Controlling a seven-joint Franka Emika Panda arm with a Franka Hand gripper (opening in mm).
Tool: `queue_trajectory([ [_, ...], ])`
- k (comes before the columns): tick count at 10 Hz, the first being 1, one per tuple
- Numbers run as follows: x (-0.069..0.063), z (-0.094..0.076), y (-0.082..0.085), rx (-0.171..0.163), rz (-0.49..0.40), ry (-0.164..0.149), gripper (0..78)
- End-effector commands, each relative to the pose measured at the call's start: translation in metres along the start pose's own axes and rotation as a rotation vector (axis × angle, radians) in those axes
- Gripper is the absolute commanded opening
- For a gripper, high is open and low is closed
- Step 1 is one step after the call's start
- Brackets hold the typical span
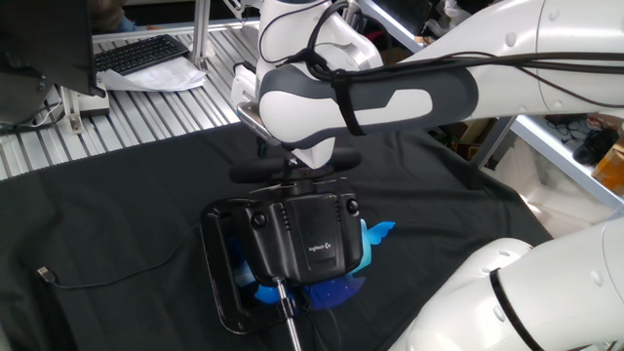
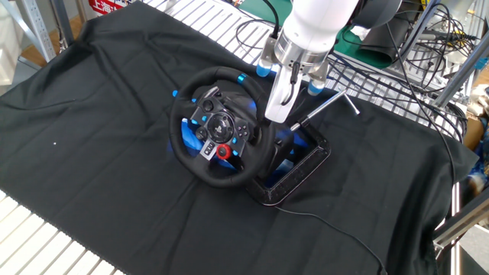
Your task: Rotate the steering wheel 90 degrees counterclockwise
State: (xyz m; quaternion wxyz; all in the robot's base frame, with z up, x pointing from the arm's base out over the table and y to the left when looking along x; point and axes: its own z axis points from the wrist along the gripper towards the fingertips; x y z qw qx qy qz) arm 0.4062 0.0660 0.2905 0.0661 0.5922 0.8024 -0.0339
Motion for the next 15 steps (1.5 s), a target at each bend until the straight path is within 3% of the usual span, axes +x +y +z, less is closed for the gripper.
queue_trajectory([
  [1,-0.001,0.0,0.001,-0.002,0.006,-0.006,1.1],
  [6,-0.001,0.0,0.001,-0.002,0.006,-0.006,1.1],
  [7,-0.016,-0.023,-0.011,0.009,-0.044,0.021,1.1],
  [15,-0.031,-0.035,-0.019,0.005,-0.167,0.031,1.1],
])
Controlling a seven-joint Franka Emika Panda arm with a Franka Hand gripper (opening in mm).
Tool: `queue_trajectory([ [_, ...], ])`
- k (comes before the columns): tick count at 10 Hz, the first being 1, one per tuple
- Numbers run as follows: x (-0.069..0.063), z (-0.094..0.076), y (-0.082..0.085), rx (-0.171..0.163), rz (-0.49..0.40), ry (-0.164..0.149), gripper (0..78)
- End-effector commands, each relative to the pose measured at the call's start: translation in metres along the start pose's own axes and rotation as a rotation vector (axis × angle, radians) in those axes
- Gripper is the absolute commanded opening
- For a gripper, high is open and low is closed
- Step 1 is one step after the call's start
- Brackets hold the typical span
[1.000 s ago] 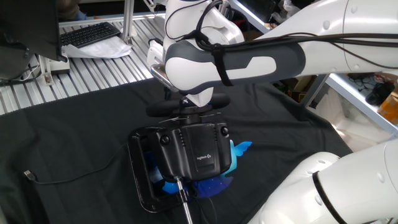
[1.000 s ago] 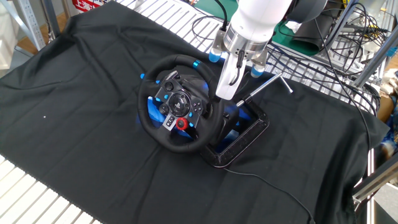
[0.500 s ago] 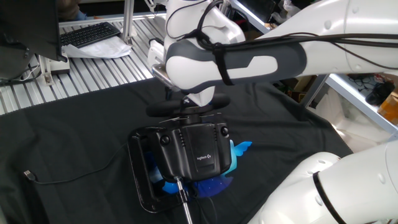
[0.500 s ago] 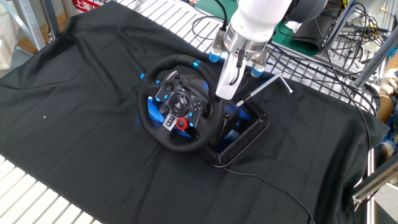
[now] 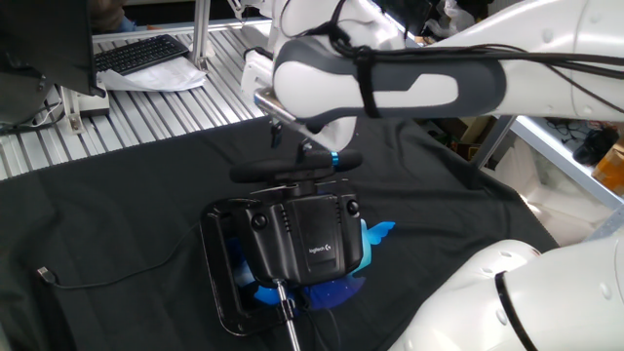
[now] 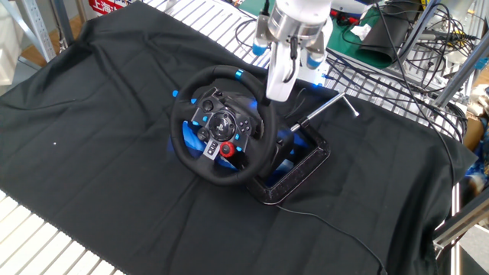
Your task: Rotate the steering wheel 90 degrees counterclockwise
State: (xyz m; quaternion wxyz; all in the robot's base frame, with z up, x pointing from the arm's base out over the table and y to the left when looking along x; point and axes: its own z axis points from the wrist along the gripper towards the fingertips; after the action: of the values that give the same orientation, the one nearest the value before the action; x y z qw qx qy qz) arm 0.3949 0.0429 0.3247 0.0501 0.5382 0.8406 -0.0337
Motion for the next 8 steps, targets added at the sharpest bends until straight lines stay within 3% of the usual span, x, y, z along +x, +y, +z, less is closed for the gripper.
queue_trajectory([
  [1,-0.006,-0.004,-0.004,-0.006,-0.052,0.005,1.1],
  [4,-0.005,-0.003,-0.002,-0.02,-0.042,0.039,1.1],
  [6,-0.004,-0.003,0.0,-0.022,-0.042,0.042,1.1],
  [8,0.001,-0.004,0.009,-0.032,0.023,0.071,1.1],
])
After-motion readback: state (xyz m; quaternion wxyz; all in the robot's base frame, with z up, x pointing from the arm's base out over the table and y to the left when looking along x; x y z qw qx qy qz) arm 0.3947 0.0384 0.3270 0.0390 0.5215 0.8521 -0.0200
